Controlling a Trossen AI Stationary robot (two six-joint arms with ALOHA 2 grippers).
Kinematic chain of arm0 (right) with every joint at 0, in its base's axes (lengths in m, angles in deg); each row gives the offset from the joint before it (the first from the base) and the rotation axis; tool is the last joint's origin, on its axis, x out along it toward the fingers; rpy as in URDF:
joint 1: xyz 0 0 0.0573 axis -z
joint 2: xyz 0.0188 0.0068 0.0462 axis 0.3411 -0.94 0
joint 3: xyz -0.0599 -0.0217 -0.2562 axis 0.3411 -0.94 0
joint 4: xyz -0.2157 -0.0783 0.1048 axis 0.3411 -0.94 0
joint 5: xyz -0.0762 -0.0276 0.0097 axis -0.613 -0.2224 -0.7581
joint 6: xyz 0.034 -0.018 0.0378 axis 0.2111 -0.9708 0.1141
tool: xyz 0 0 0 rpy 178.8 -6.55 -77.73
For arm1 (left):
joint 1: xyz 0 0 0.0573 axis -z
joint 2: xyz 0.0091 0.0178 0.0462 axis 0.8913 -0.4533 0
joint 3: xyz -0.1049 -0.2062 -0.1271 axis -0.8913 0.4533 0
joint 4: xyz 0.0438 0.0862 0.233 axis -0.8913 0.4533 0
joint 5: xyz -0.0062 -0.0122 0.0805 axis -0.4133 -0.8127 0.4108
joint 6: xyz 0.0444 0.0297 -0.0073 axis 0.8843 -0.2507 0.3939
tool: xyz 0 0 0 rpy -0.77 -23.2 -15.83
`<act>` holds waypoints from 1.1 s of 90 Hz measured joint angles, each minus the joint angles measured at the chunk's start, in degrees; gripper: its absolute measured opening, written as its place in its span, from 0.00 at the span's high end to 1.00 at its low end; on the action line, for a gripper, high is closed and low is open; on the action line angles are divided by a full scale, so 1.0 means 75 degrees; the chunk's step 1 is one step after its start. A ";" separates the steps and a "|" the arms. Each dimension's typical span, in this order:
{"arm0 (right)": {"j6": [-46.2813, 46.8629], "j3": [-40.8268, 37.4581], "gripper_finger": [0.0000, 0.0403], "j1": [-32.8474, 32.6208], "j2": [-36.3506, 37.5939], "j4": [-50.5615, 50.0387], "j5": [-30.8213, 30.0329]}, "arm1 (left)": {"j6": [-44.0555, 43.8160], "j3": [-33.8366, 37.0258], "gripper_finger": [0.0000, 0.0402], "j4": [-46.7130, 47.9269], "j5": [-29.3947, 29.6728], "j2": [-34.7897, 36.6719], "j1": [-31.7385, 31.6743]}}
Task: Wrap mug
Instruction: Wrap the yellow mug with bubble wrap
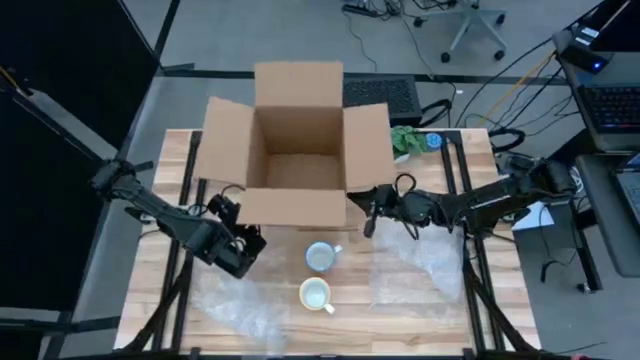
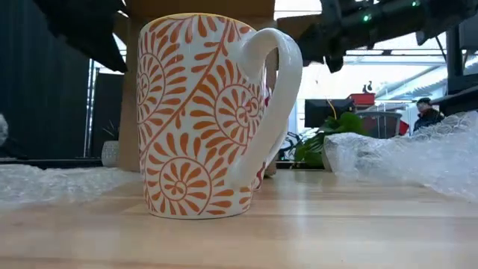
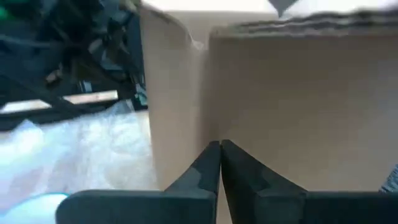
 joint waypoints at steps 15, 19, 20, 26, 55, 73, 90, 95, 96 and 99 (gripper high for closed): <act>0.0624 0.0000 1.00 -0.0457 0.0229 -0.0008 0.0759 | 0.0177 -0.0343 0.56 0.0251 -0.0020 0.0557 0.0463; 0.0812 0.0000 1.00 -0.0597 0.0245 -0.0026 0.0958 | 0.0312 -0.0416 0.56 0.0220 -0.0194 0.0762 0.0625; 0.0857 0.0000 1.00 -0.0634 0.0245 -0.0026 0.1009 | 0.0321 -0.0423 0.56 0.0201 -0.0250 0.0813 0.0669; 0.1147 0.0000 1.00 -0.0868 0.0248 -0.0014 0.1287 | 0.0342 -0.0431 0.56 0.0160 -0.0722 0.1089 0.0936; 0.2089 0.0012 1.00 -0.2060 0.0143 0.0092 0.1548 | -0.0604 -0.0431 0.56 0.0158 -0.2395 0.1527 0.2213; 0.1911 0.0665 1.00 -0.2703 -0.0887 -0.0119 0.1078 | -0.1800 -0.0114 0.56 0.0124 -0.2463 0.1501 0.2993; 0.1940 0.1609 1.00 -0.2851 -0.1814 -0.1494 -0.0129 | -0.2778 0.0184 0.56 0.0103 -0.2460 0.1264 0.3686; 0.2167 0.1970 1.00 -0.2848 -0.1977 -0.2175 -0.0435 | -0.2965 0.0279 0.56 0.0064 -0.2456 0.1192 0.3816; 0.2211 0.2041 1.00 -0.2847 -0.2006 -0.2316 -0.0463 | -0.3000 0.0302 0.56 0.0042 -0.2454 0.1180 0.3839; 0.2319 0.2271 1.00 -0.2829 -0.2093 -0.2712 -0.0476 | -0.3093 0.0370 0.56 -0.0003 -0.2454 0.1139 0.3892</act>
